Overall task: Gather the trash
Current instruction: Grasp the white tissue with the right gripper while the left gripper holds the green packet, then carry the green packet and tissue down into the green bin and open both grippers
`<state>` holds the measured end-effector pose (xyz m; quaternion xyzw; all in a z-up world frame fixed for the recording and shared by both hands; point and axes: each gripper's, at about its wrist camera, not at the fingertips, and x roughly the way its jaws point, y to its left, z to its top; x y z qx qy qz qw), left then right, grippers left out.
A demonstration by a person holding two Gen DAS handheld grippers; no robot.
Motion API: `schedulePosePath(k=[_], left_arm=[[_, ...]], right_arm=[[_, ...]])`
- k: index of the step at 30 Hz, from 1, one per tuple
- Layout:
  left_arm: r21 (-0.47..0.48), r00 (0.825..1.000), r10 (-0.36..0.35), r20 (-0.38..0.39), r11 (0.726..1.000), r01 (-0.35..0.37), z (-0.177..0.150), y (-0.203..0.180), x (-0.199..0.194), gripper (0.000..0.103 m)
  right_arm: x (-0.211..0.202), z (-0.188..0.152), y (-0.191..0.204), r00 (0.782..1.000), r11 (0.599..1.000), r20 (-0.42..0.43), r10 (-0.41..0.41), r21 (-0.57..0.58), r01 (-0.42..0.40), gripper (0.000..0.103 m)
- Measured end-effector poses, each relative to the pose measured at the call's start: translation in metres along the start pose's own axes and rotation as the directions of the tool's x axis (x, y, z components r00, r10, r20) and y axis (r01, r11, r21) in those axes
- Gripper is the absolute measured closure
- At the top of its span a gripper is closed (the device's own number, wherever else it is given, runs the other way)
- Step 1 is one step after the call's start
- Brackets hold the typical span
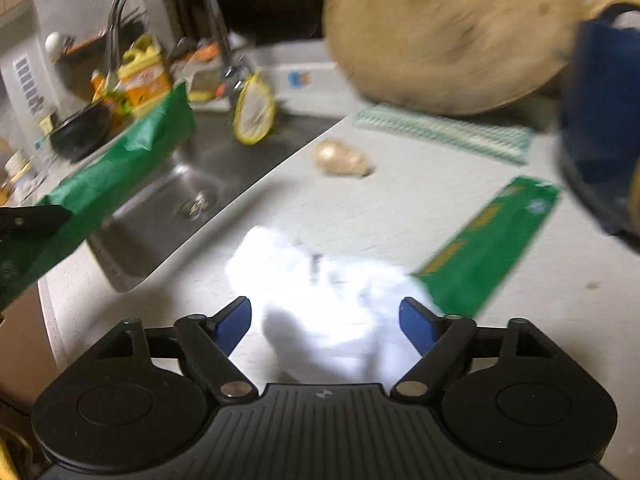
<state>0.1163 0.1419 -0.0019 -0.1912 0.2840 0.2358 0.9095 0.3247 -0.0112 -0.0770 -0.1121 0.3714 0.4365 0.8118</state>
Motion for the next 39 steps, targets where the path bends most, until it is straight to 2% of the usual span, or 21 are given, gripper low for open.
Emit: schedulePosePath(k=[2, 3, 4, 5, 6, 10, 14, 21, 25, 29, 35, 37, 39], left_arm=[[-0.012, 1.000, 0.006, 0.007, 1.000, -0.006, -0.004, 0.016, -0.008, 0.090], [-0.013, 1.000, 0.006, 0.010, 1.000, -0.006, -0.007, 0.024, -0.012, 0.090], [-0.014, 1.000, 0.006, 0.014, 1.000, -0.005, -0.011, 0.032, -0.017, 0.090], [-0.016, 1.000, 0.002, 0.017, 1.000, -0.002, -0.014, 0.042, -0.021, 0.090], [-0.018, 1.000, -0.004, 0.021, 1.000, 0.005, -0.019, 0.051, -0.026, 0.090], [-0.040, 0.998, -0.056, 0.018, 0.998, 0.057, -0.038, 0.098, -0.046, 0.091], [-0.016, 0.993, -0.118, 0.011, 0.993, 0.118, -0.054, 0.138, -0.064, 0.091], [0.009, 0.979, -0.202, -0.034, 0.979, 0.203, -0.088, 0.179, -0.086, 0.091], [0.029, 0.970, -0.227, -0.085, 0.973, 0.230, -0.110, 0.188, -0.098, 0.091], [0.023, 0.962, -0.239, -0.131, 0.969, 0.244, -0.132, 0.191, -0.103, 0.091], [-0.026, 0.953, -0.226, -0.201, 0.974, 0.225, -0.166, 0.187, -0.101, 0.091], [-0.073, 0.941, -0.240, -0.241, 0.971, 0.229, -0.181, 0.189, -0.097, 0.091], [-0.087, 0.928, -0.222, -0.300, 0.975, 0.205, -0.199, 0.189, -0.088, 0.091]], right_arm=[[0.007, 0.002, 0.013, 0.999, 0.998, -0.012, -0.050, -0.040, 0.049, 0.042], [0.011, 0.002, 0.017, 0.997, 0.997, -0.035, -0.070, -0.043, 0.068, 0.069], [0.014, 0.003, 0.021, 0.994, 0.995, -0.049, -0.099, -0.034, 0.097, 0.080], [0.013, 0.004, 0.024, 0.991, 0.992, -0.053, -0.122, -0.026, 0.121, 0.084], [0.011, 0.004, 0.026, 0.990, 0.992, -0.065, -0.122, -0.017, 0.121, 0.097], [-0.024, -0.003, 0.052, 0.992, 0.991, -0.011, -0.129, 0.033, 0.129, 0.099], [-0.067, -0.015, 0.091, 0.994, 0.993, 0.027, -0.106, 0.058, 0.104, 0.099], [-0.096, -0.059, 0.177, 0.998, 0.995, 0.014, -0.064, 0.071, 0.063, 0.099], [-0.092, -0.092, 0.215, 0.998, 0.995, -0.052, -0.033, 0.095, 0.038, 0.099], [-0.080, -0.123, 0.235, 0.989, 0.996, -0.143, -0.025, 0.087, 0.037, 0.099], [-0.056, -0.155, 0.230, 0.962, 0.994, -0.272, -0.009, 0.100, 0.038, 0.099], [-0.049, -0.162, 0.223, 0.948, 0.993, -0.318, -0.014, 0.107, 0.051, 0.099], [-0.044, -0.170, 0.216, 0.940, 0.994, -0.342, -0.016, 0.100, 0.053, 0.099]])
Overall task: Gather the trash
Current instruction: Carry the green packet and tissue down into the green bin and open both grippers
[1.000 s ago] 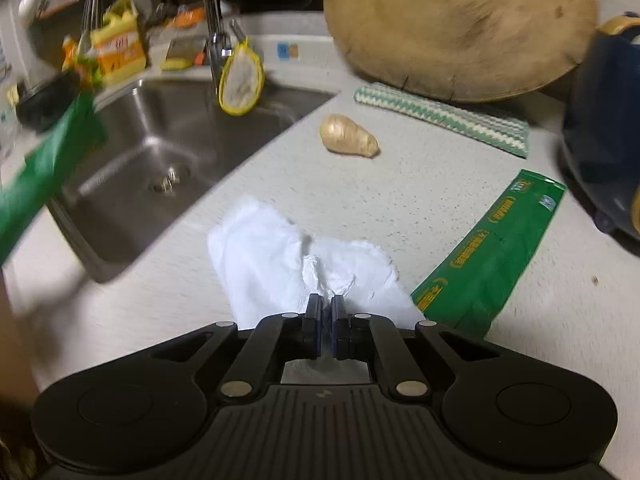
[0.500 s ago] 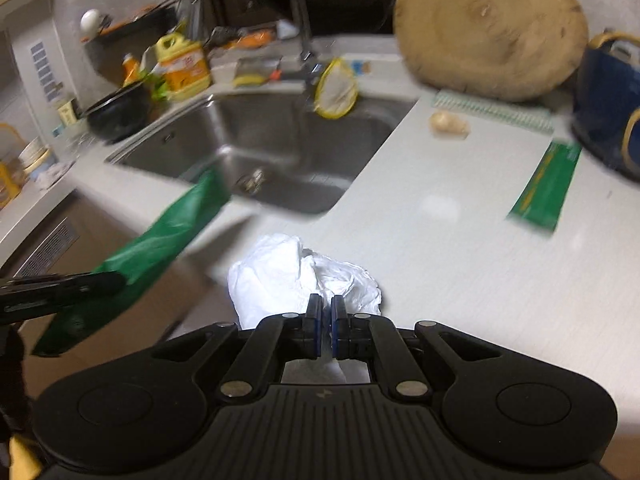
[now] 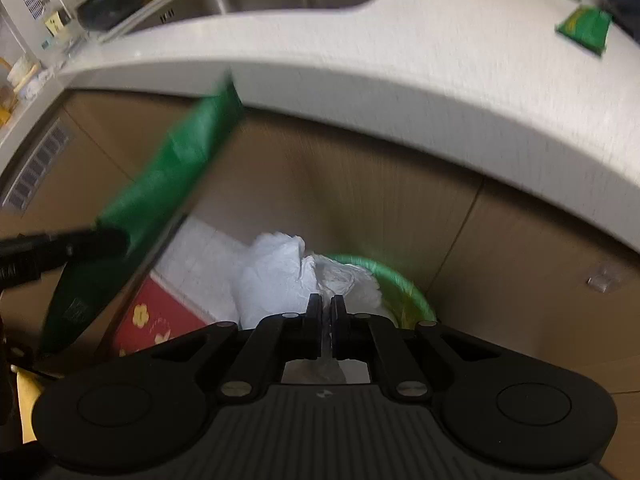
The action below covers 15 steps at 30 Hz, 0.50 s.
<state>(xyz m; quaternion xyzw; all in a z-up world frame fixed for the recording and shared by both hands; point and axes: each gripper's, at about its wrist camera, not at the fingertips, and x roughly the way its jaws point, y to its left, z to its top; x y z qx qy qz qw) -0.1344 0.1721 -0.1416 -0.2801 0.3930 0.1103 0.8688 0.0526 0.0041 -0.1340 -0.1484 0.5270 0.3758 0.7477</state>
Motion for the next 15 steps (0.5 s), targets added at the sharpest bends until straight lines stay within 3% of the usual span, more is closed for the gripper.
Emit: schedulePosePath(k=[6, 10, 15], left_arm=[[-0.160, 0.980, 0.011, -0.201, 0.986, -0.044, -0.046, 0.028, 0.053, 0.092], [-0.246, 0.950, 0.005, -0.312, 0.965, -0.086, -0.068, 0.036, 0.098, 0.092], [-0.291, 0.913, 0.060, -0.404, 0.938, -0.190, -0.080, 0.031, 0.174, 0.091]], right_arm=[[0.027, -0.017, -0.023, 0.996, 1.000, -0.085, -0.011, 0.027, 0.014, 0.099], [0.041, -0.028, -0.038, 0.992, 0.998, -0.124, -0.022, 0.061, 0.029, 0.099], [0.055, -0.036, -0.054, 0.987, 0.994, -0.154, -0.045, 0.090, 0.059, 0.099]])
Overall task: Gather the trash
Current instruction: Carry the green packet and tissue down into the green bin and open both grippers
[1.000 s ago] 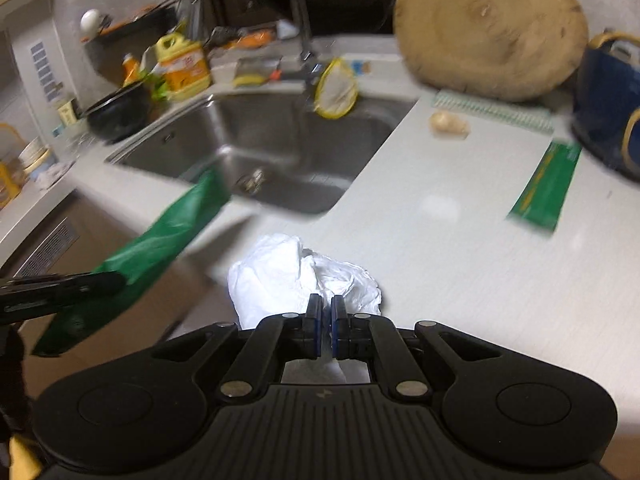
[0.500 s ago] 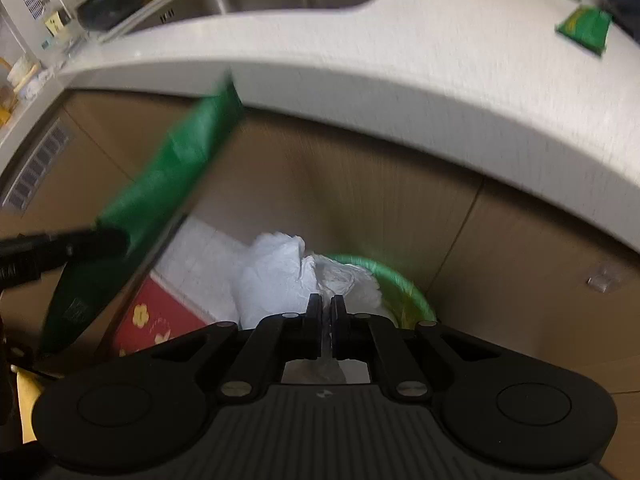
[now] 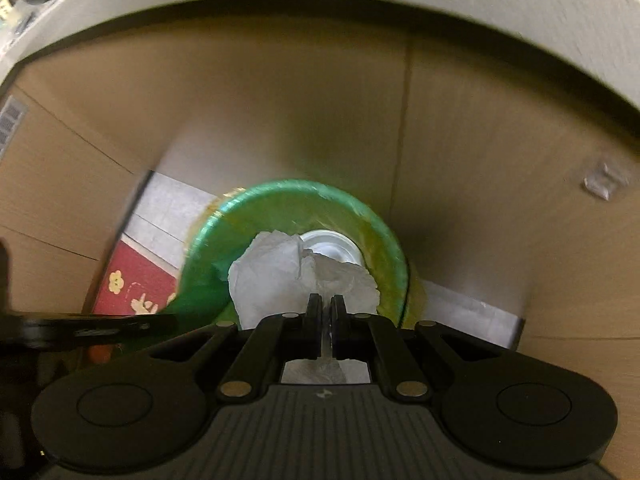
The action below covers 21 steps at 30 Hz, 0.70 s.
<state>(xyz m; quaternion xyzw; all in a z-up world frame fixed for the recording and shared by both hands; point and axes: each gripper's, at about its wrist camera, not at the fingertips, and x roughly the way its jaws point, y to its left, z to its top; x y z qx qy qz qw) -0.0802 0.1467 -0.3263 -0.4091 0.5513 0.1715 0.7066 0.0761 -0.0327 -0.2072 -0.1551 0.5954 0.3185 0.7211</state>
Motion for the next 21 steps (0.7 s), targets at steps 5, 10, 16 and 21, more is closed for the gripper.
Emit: schedulePosePath(k=[5, 10, 16, 21], left_arm=[[-0.139, 0.997, -0.069, -0.017, 0.988, 0.066, 0.018, -0.004, 0.091, 0.086], [-0.140, 0.998, -0.053, 0.021, 0.989, 0.056, 0.025, -0.001, 0.120, 0.083], [-0.208, 0.986, -0.105, 0.131, 0.969, 0.131, 0.019, 0.034, 0.073, 0.083], [-0.114, 0.961, -0.061, 0.268, 0.989, 0.095, 0.011, 0.049, 0.022, 0.083]], right_arm=[[0.023, -0.001, -0.009, 0.998, 0.999, -0.035, -0.050, -0.013, 0.049, 0.099], [0.041, -0.001, -0.013, 0.995, 0.995, -0.058, -0.076, -0.068, 0.072, 0.099], [0.095, 0.006, -0.006, 0.996, 0.989, -0.080, -0.043, -0.144, 0.031, 0.099], [0.197, 0.016, 0.028, 0.998, 0.978, -0.026, -0.052, -0.203, 0.046, 0.098]])
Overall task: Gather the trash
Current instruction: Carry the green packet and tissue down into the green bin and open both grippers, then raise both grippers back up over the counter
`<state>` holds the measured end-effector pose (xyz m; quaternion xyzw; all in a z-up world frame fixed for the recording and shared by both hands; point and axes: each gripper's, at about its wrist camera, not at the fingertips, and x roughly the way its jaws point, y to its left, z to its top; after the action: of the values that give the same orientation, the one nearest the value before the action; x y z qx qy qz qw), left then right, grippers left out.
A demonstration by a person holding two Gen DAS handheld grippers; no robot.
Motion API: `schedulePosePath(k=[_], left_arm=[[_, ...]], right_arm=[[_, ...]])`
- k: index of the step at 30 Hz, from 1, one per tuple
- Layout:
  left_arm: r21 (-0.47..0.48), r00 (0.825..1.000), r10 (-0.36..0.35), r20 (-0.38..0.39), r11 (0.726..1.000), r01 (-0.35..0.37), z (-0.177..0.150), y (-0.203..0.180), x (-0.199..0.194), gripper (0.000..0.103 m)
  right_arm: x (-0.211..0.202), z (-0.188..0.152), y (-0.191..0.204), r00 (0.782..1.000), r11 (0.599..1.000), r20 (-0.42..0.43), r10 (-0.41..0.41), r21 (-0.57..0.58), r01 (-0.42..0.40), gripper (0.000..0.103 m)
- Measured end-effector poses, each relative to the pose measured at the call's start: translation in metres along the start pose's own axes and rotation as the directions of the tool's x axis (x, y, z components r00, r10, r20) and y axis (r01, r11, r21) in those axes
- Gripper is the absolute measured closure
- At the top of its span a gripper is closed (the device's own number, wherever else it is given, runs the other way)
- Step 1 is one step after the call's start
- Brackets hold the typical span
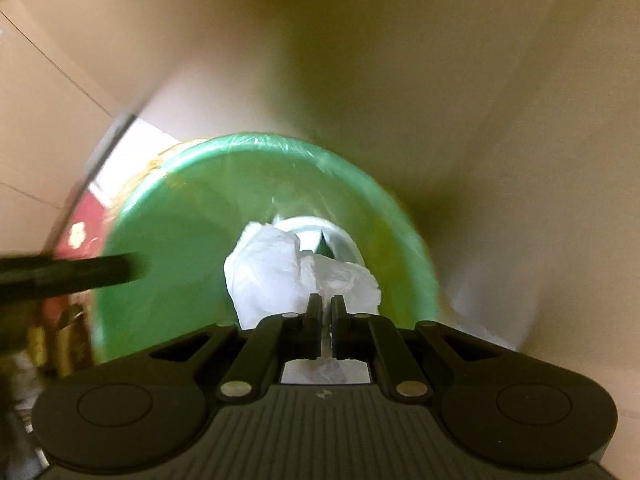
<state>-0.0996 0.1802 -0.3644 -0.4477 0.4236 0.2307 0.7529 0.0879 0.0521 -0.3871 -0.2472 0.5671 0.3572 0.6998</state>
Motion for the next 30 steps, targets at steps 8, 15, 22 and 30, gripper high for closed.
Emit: schedulePosePath(k=[8, 15, 22, 30], left_arm=[[0.023, 0.997, 0.019, 0.074, 1.000, -0.021, -0.003, 0.033, -0.023, 0.083], [0.012, 0.997, 0.073, 0.013, 0.997, -0.073, -0.003, 0.052, -0.030, 0.083], [0.076, 0.998, 0.058, 0.025, 0.995, -0.059, 0.021, 0.027, -0.057, 0.083], [0.194, 0.996, 0.018, 0.090, 0.980, -0.035, 0.048, -0.034, -0.107, 0.083]], right_arm=[[0.180, -0.005, 0.034, 0.973, 0.997, -0.222, -0.057, 0.032, 0.066, 0.099], [0.184, -0.001, 0.027, 0.959, 0.997, -0.283, 0.008, 0.080, 0.015, 0.091], [0.015, -0.006, 0.021, 0.997, 0.998, -0.060, 0.054, -0.009, -0.054, 0.060], [-0.142, -0.020, -0.004, 0.978, 0.992, 0.207, 0.007, -0.124, 0.019, 0.060]])
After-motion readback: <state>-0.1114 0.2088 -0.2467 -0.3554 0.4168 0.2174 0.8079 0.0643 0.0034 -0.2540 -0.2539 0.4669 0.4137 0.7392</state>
